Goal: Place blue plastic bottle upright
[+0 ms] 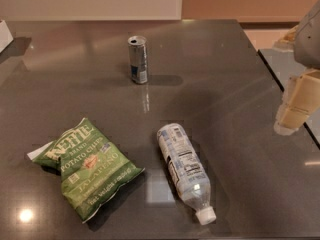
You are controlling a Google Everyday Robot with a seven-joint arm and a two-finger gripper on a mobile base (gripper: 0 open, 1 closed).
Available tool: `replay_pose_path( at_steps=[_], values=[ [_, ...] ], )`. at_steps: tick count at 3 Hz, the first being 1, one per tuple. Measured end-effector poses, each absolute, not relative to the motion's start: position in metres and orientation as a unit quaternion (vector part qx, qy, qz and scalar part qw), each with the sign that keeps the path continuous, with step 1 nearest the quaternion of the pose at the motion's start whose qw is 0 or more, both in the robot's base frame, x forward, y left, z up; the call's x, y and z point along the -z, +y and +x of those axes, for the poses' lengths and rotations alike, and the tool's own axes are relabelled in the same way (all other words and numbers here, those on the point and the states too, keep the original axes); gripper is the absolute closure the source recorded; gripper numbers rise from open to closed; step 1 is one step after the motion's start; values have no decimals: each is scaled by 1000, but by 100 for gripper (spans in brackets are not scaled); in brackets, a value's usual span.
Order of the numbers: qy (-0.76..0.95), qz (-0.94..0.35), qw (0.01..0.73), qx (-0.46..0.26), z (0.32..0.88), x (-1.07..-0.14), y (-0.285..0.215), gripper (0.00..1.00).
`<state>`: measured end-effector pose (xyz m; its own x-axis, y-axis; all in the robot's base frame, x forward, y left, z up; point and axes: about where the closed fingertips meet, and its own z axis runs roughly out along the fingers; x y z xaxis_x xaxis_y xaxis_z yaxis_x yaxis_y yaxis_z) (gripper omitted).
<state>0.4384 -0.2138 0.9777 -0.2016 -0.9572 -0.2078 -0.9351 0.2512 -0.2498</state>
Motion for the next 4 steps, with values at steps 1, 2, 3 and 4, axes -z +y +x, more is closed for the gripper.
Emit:
replay_pose_path(
  at_steps=[1,2,3,4],
  values=[
    [742,-650,162,21,440,-976,-199,0],
    [688,-707,164,-12,443,-970,-175,0],
    [602,-779,163,-57,445,-957,-140,0],
    [496,-844,172,-107,433,-947,-101,0]
  ],
)
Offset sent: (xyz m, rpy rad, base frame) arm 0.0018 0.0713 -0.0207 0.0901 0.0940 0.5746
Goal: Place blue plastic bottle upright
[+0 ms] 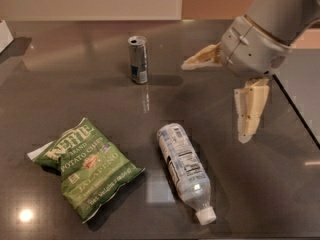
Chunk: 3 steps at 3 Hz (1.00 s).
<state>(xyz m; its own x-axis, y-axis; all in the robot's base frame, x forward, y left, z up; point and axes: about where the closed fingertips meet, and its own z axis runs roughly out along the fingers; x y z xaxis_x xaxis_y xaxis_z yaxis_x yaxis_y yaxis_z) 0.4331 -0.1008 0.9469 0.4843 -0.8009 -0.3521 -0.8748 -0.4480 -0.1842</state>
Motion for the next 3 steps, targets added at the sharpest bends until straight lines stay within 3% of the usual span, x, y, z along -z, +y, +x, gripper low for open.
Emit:
replay_pose_path(
  at_steps=[1,3],
  values=[
    [379,-898,178,-138,418,-940,-65,0],
    [170,-967,146,-118,378,-908,-39,0]
  ],
)
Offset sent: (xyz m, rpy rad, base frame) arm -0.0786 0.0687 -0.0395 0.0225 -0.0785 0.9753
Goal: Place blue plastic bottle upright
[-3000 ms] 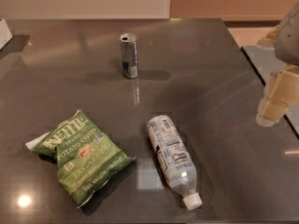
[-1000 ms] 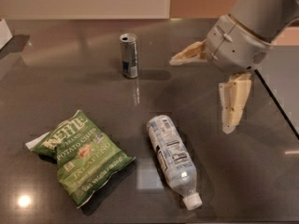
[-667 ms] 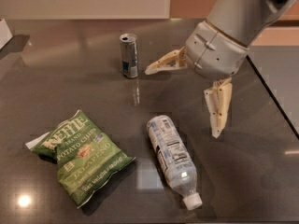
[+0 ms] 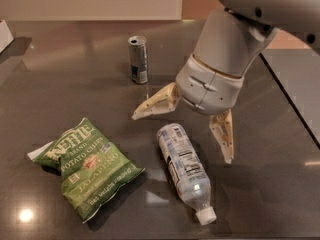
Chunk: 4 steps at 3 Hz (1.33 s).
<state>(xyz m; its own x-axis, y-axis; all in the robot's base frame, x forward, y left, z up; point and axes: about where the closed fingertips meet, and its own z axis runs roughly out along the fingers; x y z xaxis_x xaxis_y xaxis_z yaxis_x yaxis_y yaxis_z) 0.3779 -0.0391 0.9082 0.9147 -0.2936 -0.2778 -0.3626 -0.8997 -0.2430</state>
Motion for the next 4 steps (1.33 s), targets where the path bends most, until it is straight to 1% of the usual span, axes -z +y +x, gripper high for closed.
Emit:
replay_pose_path(
  at_steps=[2,4],
  values=[
    [10,-996,78,-41,367,-878,-69,0],
    [-112,-993,26,5,363,-859,-88,0]
  ],
)
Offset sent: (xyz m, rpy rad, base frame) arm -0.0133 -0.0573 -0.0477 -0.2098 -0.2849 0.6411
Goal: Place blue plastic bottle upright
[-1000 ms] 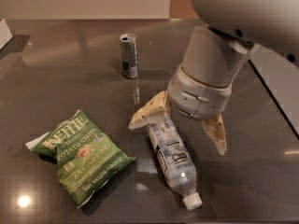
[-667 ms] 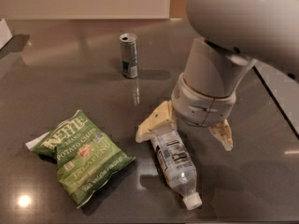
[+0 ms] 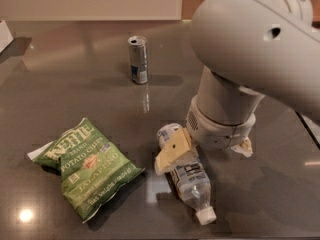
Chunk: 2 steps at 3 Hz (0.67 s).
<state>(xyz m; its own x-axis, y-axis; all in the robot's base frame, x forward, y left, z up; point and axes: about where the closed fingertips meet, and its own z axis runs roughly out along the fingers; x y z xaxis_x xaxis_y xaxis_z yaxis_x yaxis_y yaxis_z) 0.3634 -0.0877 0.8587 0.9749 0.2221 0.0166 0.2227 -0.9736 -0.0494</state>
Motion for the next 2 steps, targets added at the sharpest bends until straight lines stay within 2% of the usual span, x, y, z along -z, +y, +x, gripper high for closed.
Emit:
replay_pose_path(
  at_steps=[1,2],
  values=[
    [-127,-992,0,11,360,-846,-89,0],
    [-127,-992,-22,6,357,-837,-86,18]
  ],
)
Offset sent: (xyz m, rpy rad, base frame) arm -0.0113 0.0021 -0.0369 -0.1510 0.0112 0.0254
